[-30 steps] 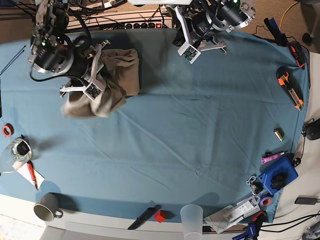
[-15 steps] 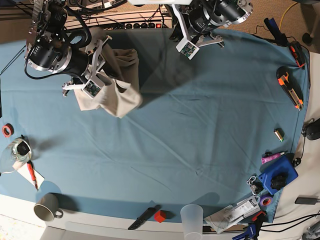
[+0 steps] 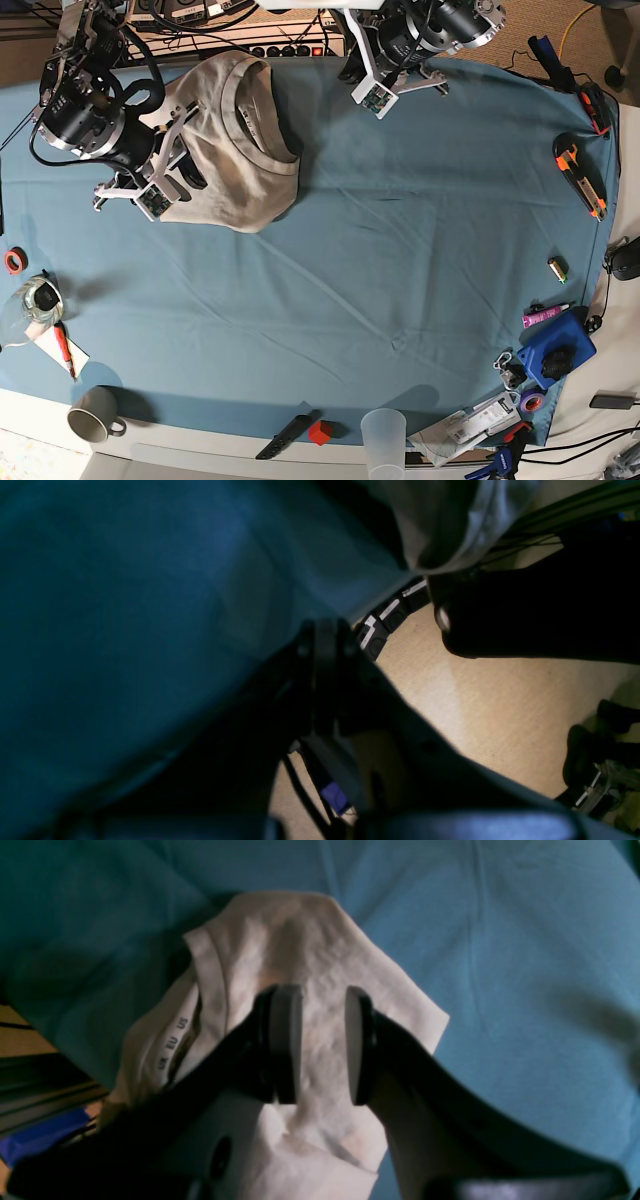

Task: Fold the T-shirt properly
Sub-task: 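Lift and flip the shirt bundle with the right gripper onto itself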

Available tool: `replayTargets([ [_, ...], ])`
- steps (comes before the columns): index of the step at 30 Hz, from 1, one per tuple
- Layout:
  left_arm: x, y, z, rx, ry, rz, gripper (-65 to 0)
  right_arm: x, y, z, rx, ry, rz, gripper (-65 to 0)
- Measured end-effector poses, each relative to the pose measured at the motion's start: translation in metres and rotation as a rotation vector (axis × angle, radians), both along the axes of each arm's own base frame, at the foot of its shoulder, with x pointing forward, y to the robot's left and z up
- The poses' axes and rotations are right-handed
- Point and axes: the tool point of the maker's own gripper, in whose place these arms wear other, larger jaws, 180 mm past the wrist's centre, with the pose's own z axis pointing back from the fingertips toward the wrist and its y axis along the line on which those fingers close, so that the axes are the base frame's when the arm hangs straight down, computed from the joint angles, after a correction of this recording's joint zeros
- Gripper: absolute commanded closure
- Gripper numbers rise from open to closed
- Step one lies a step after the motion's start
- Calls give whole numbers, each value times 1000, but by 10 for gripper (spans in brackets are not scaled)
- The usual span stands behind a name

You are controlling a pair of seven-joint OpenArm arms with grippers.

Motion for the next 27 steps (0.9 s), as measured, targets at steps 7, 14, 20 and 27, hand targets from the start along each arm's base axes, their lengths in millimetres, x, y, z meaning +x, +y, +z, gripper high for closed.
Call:
replayTargets([
  [7, 0, 0, 0, 0, 0, 0, 0, -31, -25, -67, 33, 285, -109, -155],
  [14, 0, 0, 0, 0, -1, 0, 0, -47, -43, -107, 54, 416, -186, -155],
  [20, 2, -1, 2, -7, -12, 3, 0, -43, -45, -110, 105, 432, -195, -155],
  [27, 3, -1, 2, -9, -15, 5, 0, 14, -31, -43, 99, 172, -108, -155],
])
